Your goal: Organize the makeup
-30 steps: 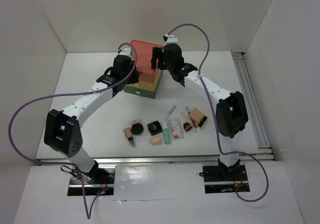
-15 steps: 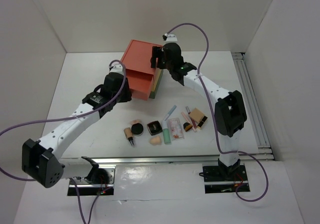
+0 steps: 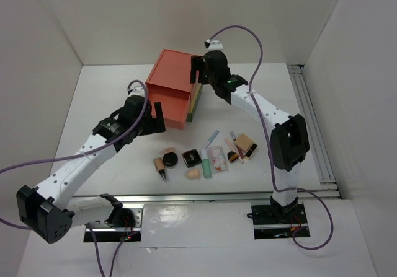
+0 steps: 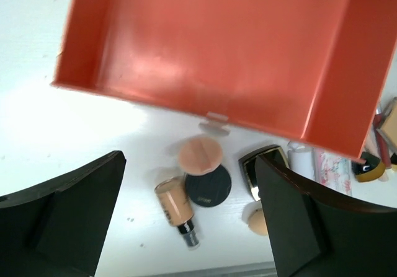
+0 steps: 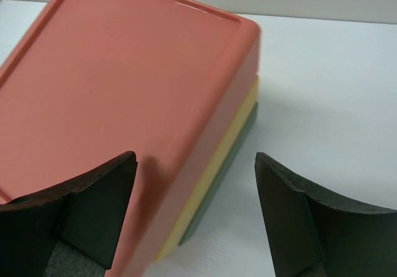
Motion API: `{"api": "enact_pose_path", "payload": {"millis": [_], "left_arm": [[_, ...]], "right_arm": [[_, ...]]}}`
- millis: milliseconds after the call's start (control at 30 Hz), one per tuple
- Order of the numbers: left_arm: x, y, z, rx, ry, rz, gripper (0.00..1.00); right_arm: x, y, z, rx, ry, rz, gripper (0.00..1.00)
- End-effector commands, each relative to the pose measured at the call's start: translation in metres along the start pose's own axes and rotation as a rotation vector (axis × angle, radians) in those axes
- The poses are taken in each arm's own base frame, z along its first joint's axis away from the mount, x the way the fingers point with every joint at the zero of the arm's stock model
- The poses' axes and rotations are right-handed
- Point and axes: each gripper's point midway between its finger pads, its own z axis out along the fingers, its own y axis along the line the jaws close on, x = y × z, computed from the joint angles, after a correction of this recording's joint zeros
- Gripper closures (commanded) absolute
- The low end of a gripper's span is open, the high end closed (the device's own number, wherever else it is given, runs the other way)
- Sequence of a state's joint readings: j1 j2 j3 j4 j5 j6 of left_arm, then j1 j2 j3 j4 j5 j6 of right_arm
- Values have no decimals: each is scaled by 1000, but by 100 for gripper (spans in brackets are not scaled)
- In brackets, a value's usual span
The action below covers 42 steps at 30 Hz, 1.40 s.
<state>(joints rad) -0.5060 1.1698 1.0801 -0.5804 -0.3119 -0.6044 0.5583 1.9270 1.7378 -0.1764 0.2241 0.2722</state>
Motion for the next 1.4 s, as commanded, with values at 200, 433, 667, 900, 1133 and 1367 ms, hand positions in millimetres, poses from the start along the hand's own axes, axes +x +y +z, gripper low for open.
{"api": "enact_pose_path", "payload": {"millis": [200,433,667,900,1133,1367], "left_arm": [[10,36,-81,-33,-25,-144,0],[22,58,-100,-85,-49,-162,0],[33,68,-103,-96,-53,-184,0],[35,68,-108,-79,-58,-189,0],[34,70,-108,-86,-64,-198,0],[34,70,-108,-86,-64,-198,0]], "right_arm": [[26,-82,-118,267,113,97,18],[136,-80,-121,265,355,134,30],[196,-69,-98,289,462,137,39],[238,-59,-85,305,556,142,46],[264,-57,-81,329,586,170,46],[276,-58,-69,360,590,197,61]]}}
